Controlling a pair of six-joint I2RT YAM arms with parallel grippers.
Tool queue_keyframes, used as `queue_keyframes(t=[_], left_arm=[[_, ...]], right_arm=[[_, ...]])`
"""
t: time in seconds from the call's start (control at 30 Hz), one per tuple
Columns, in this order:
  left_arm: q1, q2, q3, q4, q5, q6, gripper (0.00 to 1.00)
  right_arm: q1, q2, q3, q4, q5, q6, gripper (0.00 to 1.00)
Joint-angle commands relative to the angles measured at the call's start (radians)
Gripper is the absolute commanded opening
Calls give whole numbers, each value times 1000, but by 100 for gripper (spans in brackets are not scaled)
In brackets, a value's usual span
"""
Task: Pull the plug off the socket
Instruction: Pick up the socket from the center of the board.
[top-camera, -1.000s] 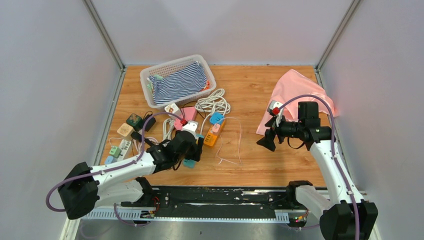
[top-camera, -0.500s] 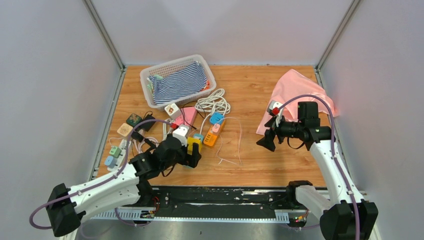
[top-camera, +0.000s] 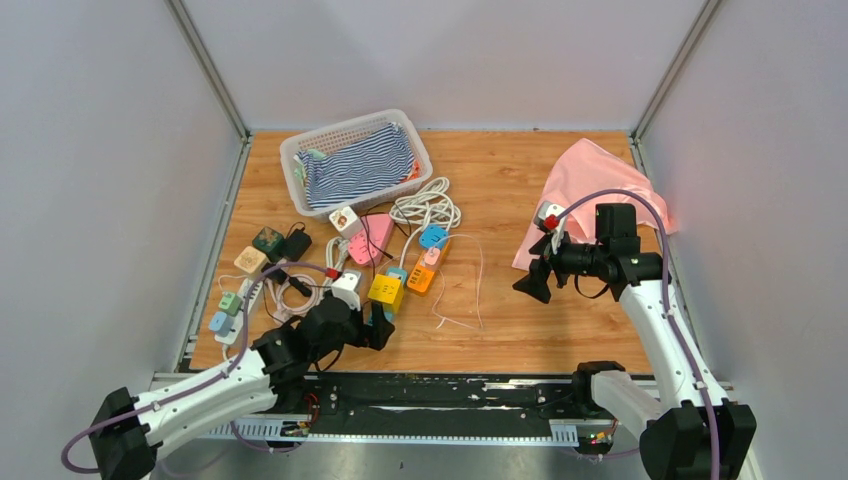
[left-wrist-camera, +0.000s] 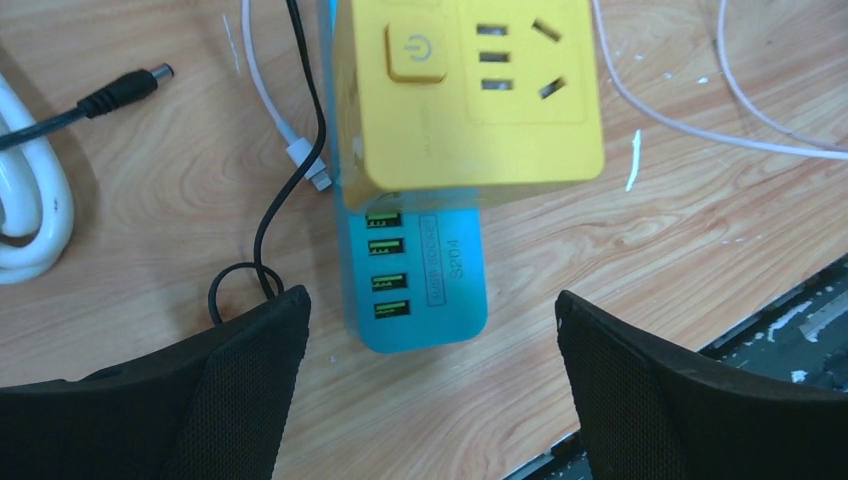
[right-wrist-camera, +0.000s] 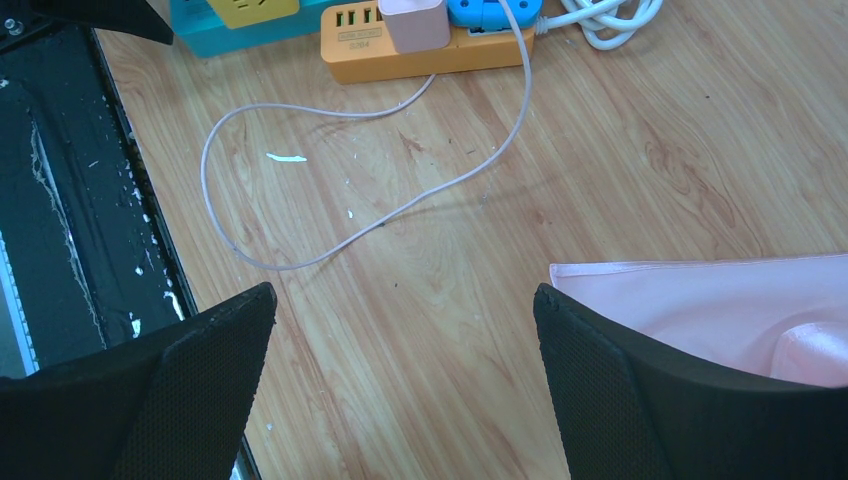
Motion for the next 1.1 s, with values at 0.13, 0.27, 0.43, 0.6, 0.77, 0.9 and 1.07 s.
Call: queue_keyframes(t=[0.13,0.27,0.43,0.6,0.77,0.9,1.07], left_arm=[[-7,190,17,139,-23,-19,84],[-24,261,39,129,-78,-22,84],[-55,317,57,130,-146,-32,84],[-89,371,87,110,-215,-52,78],[-145,449,122,73,-300,-80,73],[-169,504,135,73,-346,-93,73],[-174,563,139,99,-372,-87,57]], right_arm=[[16,-2,-13,-24,-14,-14,100],[18,0,-13,-24,-13,-16,100],[17,2,-13,-24,-12,-16,100],[17,1,-13,-26,-12,-16,100],[18,2,-13,-26,-9,-17,100],[18,2,-13,-26,-9,-17,100],[17,2,-12,-27,-7,-19,100]])
